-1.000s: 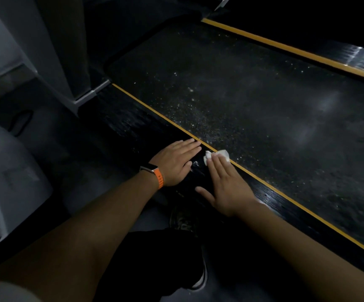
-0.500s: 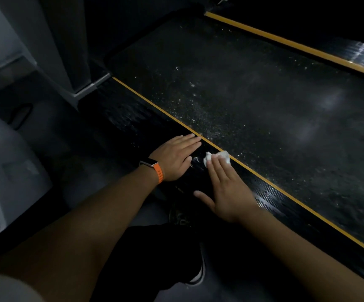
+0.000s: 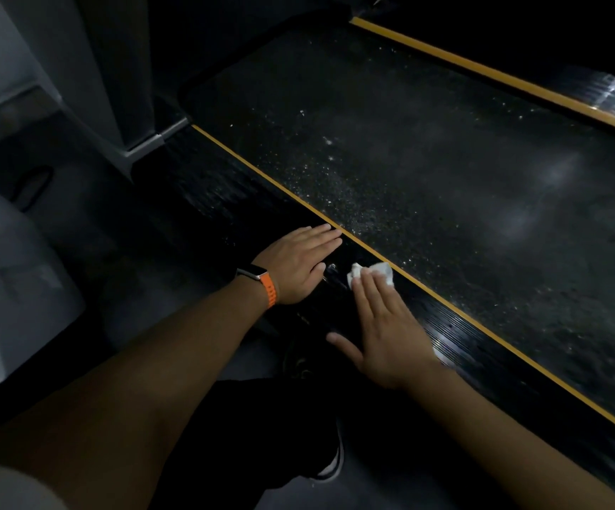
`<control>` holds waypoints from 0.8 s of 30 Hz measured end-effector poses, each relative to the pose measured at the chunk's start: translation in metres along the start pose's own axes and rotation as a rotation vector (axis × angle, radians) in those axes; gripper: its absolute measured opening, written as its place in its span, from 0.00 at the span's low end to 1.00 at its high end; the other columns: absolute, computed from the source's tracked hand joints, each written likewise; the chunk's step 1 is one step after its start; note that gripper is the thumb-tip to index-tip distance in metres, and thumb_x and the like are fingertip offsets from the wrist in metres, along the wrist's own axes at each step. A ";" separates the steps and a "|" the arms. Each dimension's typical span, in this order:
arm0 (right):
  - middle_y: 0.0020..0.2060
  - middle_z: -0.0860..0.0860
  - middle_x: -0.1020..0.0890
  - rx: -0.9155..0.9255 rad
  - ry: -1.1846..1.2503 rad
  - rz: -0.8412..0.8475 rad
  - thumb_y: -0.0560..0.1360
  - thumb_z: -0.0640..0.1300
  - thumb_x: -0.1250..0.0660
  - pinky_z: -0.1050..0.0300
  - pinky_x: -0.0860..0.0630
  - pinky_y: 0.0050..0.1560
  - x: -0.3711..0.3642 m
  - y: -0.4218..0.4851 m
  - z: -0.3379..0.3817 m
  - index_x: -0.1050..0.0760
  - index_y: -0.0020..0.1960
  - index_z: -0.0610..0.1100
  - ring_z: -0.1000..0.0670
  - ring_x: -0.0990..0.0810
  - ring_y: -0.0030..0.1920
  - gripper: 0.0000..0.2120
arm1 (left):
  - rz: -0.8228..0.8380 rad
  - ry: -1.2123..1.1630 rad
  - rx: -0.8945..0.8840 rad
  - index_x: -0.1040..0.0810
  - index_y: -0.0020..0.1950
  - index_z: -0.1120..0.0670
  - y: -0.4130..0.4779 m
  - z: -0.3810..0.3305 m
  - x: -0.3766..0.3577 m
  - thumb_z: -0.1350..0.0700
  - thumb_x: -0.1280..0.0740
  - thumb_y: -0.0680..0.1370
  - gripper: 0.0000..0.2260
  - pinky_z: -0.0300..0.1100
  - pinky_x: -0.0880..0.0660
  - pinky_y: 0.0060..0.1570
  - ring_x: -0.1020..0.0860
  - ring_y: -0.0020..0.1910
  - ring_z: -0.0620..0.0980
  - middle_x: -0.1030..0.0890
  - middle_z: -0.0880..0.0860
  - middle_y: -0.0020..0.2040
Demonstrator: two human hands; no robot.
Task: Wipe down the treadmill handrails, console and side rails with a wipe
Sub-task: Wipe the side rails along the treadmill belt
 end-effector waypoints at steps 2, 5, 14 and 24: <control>0.83 0.43 0.63 0.013 -0.003 0.005 0.76 0.77 0.70 0.45 0.57 0.84 0.002 0.021 0.009 0.64 0.84 0.40 0.45 0.68 0.82 0.51 | -0.002 0.007 0.006 0.36 0.81 0.56 0.000 0.001 0.000 0.50 0.48 0.82 0.27 0.49 0.47 0.81 0.45 0.82 0.49 0.39 0.53 0.82; 0.83 0.44 0.63 0.029 -0.011 0.014 0.74 0.77 0.73 0.45 0.58 0.84 0.003 0.024 0.010 0.64 0.84 0.40 0.45 0.69 0.82 0.52 | 0.000 0.013 0.000 0.36 0.81 0.57 0.000 0.001 -0.001 0.50 0.49 0.82 0.27 0.48 0.47 0.81 0.45 0.82 0.49 0.39 0.53 0.82; 0.83 0.44 0.63 0.067 -0.012 -0.016 0.80 0.75 0.60 0.46 0.60 0.83 -0.005 -0.013 0.011 0.62 0.84 0.39 0.45 0.68 0.83 0.48 | 0.004 0.015 0.010 0.38 0.82 0.56 -0.001 0.002 -0.002 0.50 0.49 0.83 0.27 0.48 0.49 0.81 0.46 0.82 0.48 0.40 0.52 0.83; 0.84 0.43 0.53 0.100 -0.012 -0.094 0.82 0.73 0.54 0.42 0.45 0.82 -0.008 -0.033 0.006 0.55 0.85 0.40 0.44 0.58 0.84 0.46 | 0.026 0.005 0.007 0.38 0.82 0.56 -0.001 0.003 -0.002 0.49 0.50 0.83 0.28 0.48 0.49 0.81 0.47 0.83 0.48 0.41 0.52 0.83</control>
Point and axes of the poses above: each hand's wrist, its own y-axis towards the middle knuckle, its own x-axis out of the back of the hand, z = x × y, the point moved 5 cm from there along y, towards the middle knuckle
